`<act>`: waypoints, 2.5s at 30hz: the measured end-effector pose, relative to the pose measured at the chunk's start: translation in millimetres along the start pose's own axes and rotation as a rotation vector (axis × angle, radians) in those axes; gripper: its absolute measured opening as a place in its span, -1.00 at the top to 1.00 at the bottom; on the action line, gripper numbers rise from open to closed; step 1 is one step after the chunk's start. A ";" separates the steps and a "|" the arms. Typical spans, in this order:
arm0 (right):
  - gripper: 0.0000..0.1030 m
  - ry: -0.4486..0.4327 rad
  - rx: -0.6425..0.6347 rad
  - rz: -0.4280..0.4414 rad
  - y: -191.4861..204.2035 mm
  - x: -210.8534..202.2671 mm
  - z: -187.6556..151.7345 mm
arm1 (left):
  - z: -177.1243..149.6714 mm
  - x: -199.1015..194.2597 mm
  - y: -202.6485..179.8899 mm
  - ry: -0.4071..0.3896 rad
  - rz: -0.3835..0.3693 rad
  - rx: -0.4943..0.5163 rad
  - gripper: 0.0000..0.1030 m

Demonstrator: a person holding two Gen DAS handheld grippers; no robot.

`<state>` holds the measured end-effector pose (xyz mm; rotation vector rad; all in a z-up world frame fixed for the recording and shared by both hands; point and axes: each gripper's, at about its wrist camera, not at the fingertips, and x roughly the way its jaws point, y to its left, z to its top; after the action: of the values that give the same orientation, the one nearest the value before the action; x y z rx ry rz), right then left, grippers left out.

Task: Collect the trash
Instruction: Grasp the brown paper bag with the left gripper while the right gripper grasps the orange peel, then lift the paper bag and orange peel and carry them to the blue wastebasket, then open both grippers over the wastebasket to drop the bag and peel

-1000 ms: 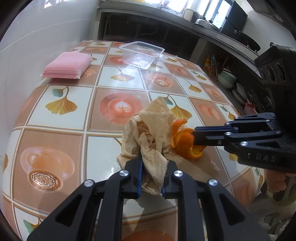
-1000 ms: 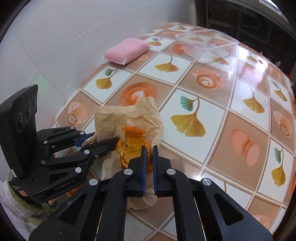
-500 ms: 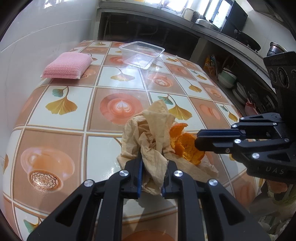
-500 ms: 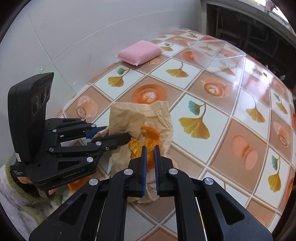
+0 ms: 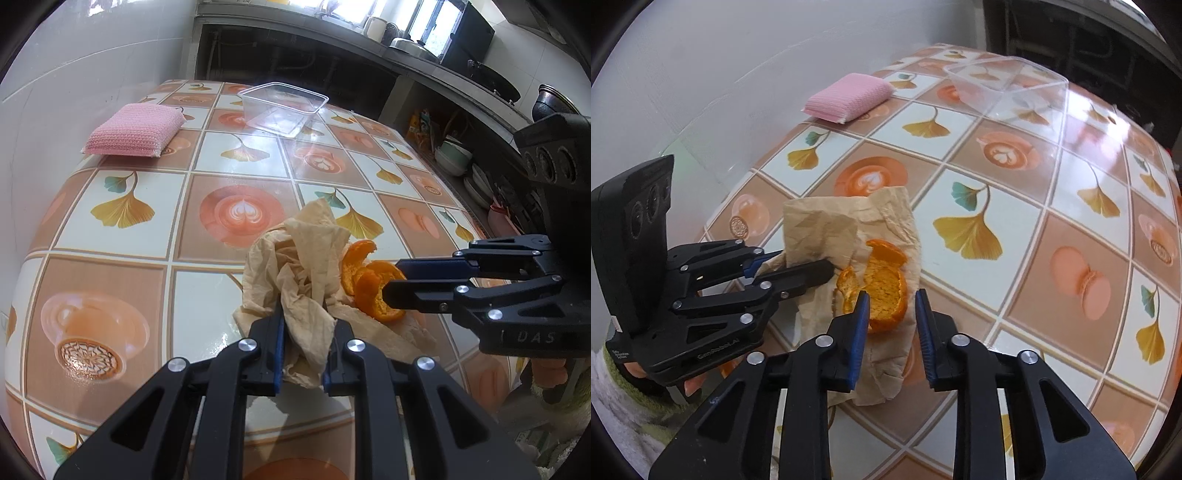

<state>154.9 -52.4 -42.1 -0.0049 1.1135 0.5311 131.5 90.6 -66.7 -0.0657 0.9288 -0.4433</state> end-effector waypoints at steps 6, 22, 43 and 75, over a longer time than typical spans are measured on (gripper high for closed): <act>0.87 -0.022 -0.020 -0.043 2.9 -3.8 0.3 | -0.8 -0.5 -0.4 -0.001 0.002 -0.001 0.71; 0.94 -0.133 0.087 -0.024 -23.8 -40.5 -1.5 | 3.4 -5.1 8.1 0.009 -0.065 -0.089 0.74; 0.94 -0.459 0.527 -0.176 -144.2 -188.8 -149.0 | 75.9 -23.5 -160.2 -0.054 -0.236 0.228 0.74; 0.93 -0.395 1.366 -0.510 -396.6 -153.9 -420.7 | 27.4 358.9 -575.4 0.586 -0.272 0.664 0.74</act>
<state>-91.8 -573.0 -203.8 0.9362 0.8487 -0.7232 142.0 -578.0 -183.0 0.5767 1.3055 -1.0391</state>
